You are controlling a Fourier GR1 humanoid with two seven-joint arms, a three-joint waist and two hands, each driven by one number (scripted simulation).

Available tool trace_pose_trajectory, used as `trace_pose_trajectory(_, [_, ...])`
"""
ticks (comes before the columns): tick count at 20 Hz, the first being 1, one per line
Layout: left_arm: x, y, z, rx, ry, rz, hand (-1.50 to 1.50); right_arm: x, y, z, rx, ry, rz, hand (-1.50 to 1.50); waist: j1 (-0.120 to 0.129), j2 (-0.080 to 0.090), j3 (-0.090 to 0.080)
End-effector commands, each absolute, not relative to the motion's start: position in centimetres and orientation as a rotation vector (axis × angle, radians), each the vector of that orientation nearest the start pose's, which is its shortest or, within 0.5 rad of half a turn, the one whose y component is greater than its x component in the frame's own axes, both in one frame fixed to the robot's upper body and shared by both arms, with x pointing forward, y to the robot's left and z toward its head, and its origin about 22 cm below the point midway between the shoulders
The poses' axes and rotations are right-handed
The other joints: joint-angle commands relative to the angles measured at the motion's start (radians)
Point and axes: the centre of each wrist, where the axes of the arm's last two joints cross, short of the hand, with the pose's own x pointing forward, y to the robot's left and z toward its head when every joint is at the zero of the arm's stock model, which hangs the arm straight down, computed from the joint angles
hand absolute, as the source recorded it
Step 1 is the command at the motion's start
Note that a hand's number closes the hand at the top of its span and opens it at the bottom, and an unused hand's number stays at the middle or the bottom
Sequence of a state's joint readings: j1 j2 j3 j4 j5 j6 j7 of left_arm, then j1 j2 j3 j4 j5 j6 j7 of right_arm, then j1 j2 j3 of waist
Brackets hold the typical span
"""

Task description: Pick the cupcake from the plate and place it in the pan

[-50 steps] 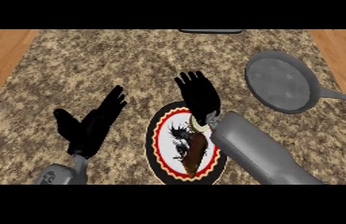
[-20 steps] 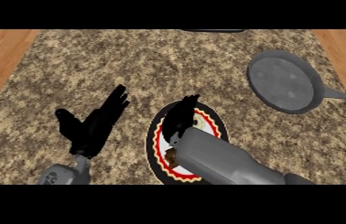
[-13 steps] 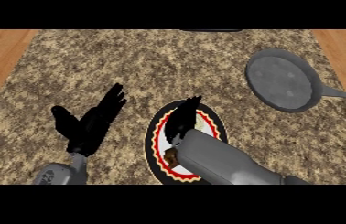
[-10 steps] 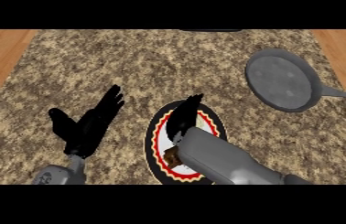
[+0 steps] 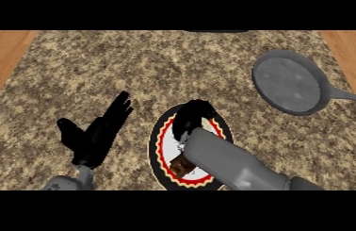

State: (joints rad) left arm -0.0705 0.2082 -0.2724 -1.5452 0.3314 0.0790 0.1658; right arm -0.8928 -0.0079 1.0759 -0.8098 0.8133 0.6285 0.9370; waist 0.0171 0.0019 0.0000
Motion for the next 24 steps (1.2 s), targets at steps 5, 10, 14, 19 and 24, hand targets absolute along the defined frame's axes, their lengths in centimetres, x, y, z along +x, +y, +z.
trace_pose_trajectory(5, [24.5, 20.9, 1.3, -0.217, -1.349, -0.069, 0.0, 28.2, -2.7, -1.4, -1.177, -0.654, 1.987, 1.5, -0.034, -0.012, 0.002])
trace_pose_trajectory(10, [25.0, 22.2, 0.6, -0.176, -1.343, -0.014, 0.0, 25.4, -4.8, -0.2, -0.739, -1.083, 1.79, 1.5, -0.11, -0.018, 0.007])
trace_pose_trajectory(14, [24.1, 23.9, -0.5, -0.149, -1.339, -0.002, 0.0, 25.1, -9.8, 3.0, -0.839, -1.346, 1.593, 1.5, -0.115, -0.022, 0.002])
trace_pose_trajectory(19, [23.7, 24.0, 0.3, -0.159, -1.336, -0.012, 0.0, 22.5, -13.1, 6.8, -0.883, -1.642, 1.3, 1.5, -0.107, -0.025, 0.002])
trace_pose_trajectory(24, [24.2, 24.2, 1.2, -0.169, -1.36, -0.037, 0.0, 19.8, -17.8, 9.4, -0.776, -1.764, 1.008, 1.5, -0.09, -0.014, 0.004])
